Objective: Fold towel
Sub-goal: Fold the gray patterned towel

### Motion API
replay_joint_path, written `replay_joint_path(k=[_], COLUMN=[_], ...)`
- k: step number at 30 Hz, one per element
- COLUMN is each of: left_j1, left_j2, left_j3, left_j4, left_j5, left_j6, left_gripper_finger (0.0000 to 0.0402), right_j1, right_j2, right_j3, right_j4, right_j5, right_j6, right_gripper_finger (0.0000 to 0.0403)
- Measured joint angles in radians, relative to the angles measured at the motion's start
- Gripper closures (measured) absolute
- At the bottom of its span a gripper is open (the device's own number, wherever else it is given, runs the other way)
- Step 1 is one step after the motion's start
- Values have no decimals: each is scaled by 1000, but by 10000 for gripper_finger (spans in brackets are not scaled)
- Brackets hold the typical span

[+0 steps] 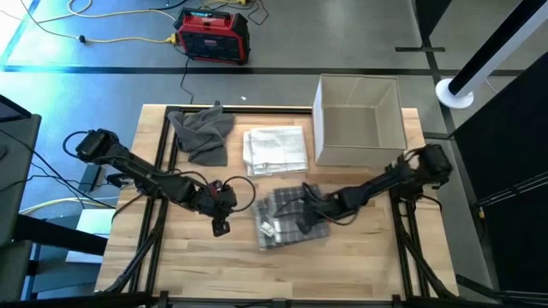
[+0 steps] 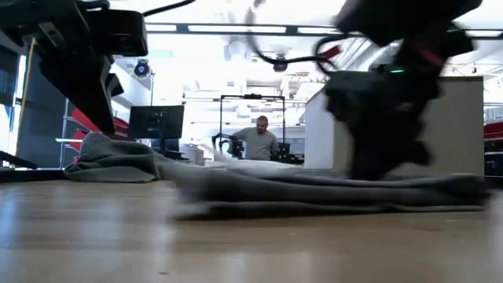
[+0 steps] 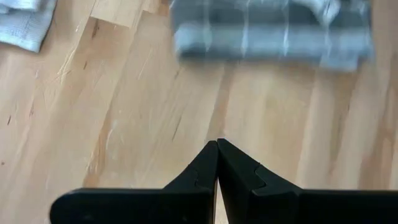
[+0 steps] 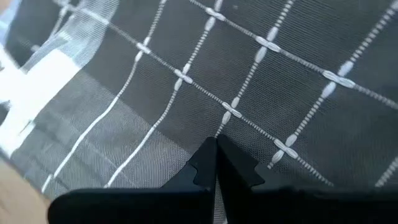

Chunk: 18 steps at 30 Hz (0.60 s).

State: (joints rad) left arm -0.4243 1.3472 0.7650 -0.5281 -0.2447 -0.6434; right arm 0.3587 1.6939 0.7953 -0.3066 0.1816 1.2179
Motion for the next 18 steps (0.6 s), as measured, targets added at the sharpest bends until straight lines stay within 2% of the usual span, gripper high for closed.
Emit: replay_joint_path(k=[6,13,18], left_j1=[-15,-15,-15], left_j2=[0,0,0], left_j3=[0,0,0], left_j4=[-4,-30,-67], left_j5=[-4,-13,-27], left_j6=[-4,-27,-18], left_gripper_finger=[402,402,402], right_j1=[99,160,192], right_j2=[-184,-350,-398], right_j3=[-128,-198,-200], right_j4=[-295,-603,-704], right_j5=[20,17,-4], right_j6=[262,563,534], right_gripper_finger=[403,403,403])
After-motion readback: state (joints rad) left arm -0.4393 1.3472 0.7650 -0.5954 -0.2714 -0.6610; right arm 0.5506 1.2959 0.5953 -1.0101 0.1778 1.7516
